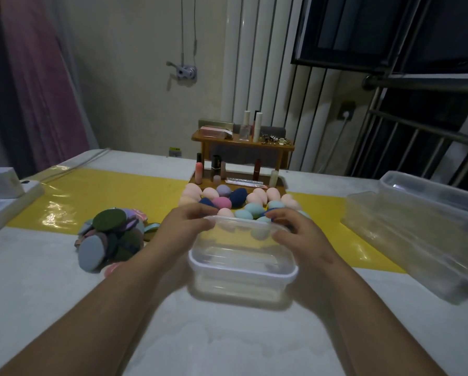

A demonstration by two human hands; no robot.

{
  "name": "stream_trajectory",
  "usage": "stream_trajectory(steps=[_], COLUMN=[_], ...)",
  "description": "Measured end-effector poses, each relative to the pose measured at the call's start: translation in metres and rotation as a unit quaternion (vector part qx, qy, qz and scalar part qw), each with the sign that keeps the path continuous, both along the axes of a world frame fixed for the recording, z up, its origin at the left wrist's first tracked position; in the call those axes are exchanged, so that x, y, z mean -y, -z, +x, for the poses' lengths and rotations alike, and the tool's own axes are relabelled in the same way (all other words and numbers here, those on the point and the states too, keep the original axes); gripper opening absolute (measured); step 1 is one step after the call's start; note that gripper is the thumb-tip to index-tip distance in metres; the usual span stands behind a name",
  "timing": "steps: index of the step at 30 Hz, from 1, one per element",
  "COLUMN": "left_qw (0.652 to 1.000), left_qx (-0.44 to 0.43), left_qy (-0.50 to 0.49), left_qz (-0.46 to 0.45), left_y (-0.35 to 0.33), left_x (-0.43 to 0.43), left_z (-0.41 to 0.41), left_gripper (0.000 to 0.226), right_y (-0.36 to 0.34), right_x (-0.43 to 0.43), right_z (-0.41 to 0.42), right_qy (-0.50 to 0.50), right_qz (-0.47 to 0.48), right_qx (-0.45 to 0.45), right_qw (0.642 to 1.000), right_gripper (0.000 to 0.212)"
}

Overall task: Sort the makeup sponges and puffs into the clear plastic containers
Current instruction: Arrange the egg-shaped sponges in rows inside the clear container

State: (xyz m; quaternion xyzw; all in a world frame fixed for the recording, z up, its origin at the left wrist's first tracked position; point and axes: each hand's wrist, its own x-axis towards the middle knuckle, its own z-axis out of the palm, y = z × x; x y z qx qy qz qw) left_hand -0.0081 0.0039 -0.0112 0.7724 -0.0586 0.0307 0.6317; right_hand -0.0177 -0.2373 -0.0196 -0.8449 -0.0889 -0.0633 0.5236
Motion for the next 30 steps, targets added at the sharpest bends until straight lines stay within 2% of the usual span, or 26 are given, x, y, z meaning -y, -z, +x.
stream_trajectory(steps=[2,4,5,7,9,11,14,18,20,23,26,28,30], left_qw=[0.999,0.998,0.999,0.991,0.977,0.971,0.942,0.879,0.861,0.867,0.903,0.943,0.96], left_qx=[-0.005,0.001,0.022,0.096,0.141,0.135,0.15,0.127,0.127,0.144,0.167,0.166,0.184], left_qy=[-0.013,-0.027,-0.034,-0.037,0.008,0.062,0.138,0.247,0.268,0.256,0.221,0.177,0.139], left_qz=[-0.043,-0.05,-0.024,0.084,0.159,0.19,0.268,0.387,0.412,0.403,0.328,0.228,0.16], left_y=[0.0,0.0,0.001,0.002,0.002,0.001,-0.003,-0.009,-0.011,-0.008,-0.007,-0.008,-0.007], left_x=[0.0,-0.002,-0.004,-0.008,-0.01,-0.013,-0.019,-0.028,-0.029,-0.028,-0.029,-0.029,-0.028], left_z=[0.001,0.001,0.002,0.004,0.003,0.0,-0.004,-0.005,-0.007,-0.007,-0.006,-0.004,-0.002], left_gripper=[0.019,0.017,0.017,0.014,0.007,0.029,0.061,0.107,0.109,0.091,0.068,0.054,0.045], right_y=[0.0,-0.001,-0.003,-0.006,-0.009,-0.011,-0.016,-0.017,-0.021,-0.024,-0.026,-0.027,-0.026], right_x=[-0.002,-0.002,-0.002,-0.003,-0.004,-0.005,-0.005,-0.001,0.001,0.001,0.0,-0.002,-0.004], right_z=[-0.001,-0.001,-0.002,-0.002,-0.004,-0.008,-0.016,-0.019,-0.022,-0.026,-0.028,-0.028,-0.026], right_qy=[0.005,-0.001,0.0,0.014,0.016,-0.007,-0.034,-0.054,-0.07,-0.124,-0.164,-0.146,-0.114], right_qz=[0.002,-0.035,-0.064,-0.129,-0.189,-0.219,-0.229,-0.248,-0.235,-0.255,-0.269,-0.263,-0.246], right_qx=[0.017,0.033,0.044,0.077,0.105,0.115,0.091,0.074,0.048,0.011,0.01,0.041,0.127], right_qw=[1.0,0.999,0.997,0.989,0.976,0.969,0.969,0.965,0.968,0.959,0.949,0.953,0.954], right_gripper=[0.022,0.023,0.025,0.024,0.027,0.032,0.018,0.056,0.069,0.085,0.081,0.079,0.067])
